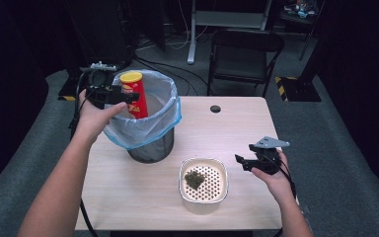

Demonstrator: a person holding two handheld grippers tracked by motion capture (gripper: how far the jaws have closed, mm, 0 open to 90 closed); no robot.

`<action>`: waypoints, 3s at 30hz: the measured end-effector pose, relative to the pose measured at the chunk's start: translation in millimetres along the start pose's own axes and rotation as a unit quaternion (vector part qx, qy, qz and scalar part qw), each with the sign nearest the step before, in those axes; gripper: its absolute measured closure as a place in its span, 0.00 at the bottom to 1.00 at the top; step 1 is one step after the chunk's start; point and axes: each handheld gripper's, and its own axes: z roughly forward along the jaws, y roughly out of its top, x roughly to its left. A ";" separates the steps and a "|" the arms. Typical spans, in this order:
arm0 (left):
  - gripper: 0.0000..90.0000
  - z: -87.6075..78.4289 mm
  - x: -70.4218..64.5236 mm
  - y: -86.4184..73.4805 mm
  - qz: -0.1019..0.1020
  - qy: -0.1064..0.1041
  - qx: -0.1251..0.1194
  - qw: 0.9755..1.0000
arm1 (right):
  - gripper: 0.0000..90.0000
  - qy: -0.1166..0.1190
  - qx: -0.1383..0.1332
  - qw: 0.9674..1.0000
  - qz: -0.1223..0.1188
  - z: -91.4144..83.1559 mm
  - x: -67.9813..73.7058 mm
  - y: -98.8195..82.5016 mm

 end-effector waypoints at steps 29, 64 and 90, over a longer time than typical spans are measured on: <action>0.49 -36.6 -15.8 -122.7 0.032 -0.050 -0.019 0.998 | 0.32 -0.002 0.006 1.000 0.007 1.1 -4.0 -5.2; 0.47 42.8 11.4 -257.4 -0.009 -0.033 0.014 0.999 | 0.32 -0.008 0.024 1.000 0.006 10.7 -8.9 -16.9; 0.38 63.3 45.6 -290.1 -0.030 0.013 0.059 0.998 | 0.32 -0.030 0.053 0.998 0.004 31.0 -17.0 -38.6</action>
